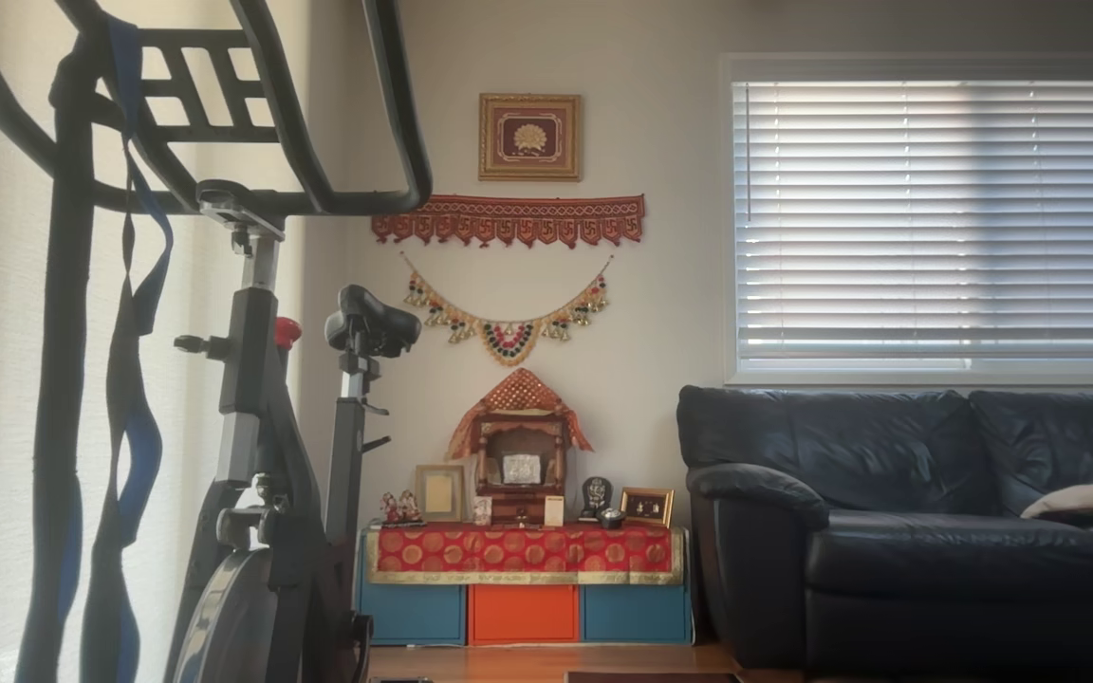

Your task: Sort medicines into box.

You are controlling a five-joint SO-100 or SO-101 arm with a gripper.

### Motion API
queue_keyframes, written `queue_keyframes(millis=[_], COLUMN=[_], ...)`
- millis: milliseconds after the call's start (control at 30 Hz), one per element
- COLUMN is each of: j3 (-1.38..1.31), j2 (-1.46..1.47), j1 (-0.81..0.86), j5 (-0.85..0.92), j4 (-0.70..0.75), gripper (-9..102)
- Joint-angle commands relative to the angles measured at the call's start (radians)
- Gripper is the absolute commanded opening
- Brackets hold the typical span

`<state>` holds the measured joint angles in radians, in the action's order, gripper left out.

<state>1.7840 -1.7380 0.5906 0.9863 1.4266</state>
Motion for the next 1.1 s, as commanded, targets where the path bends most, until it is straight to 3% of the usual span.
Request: queue_keyframes(millis=[0,1067], j3=[-0.035,-0.008], j2=[-0.106,-0.074], j1=[-0.018,-0.066], j5=[-0.021,-0.098], j4=[0.031,0.077], gripper=[27,26])
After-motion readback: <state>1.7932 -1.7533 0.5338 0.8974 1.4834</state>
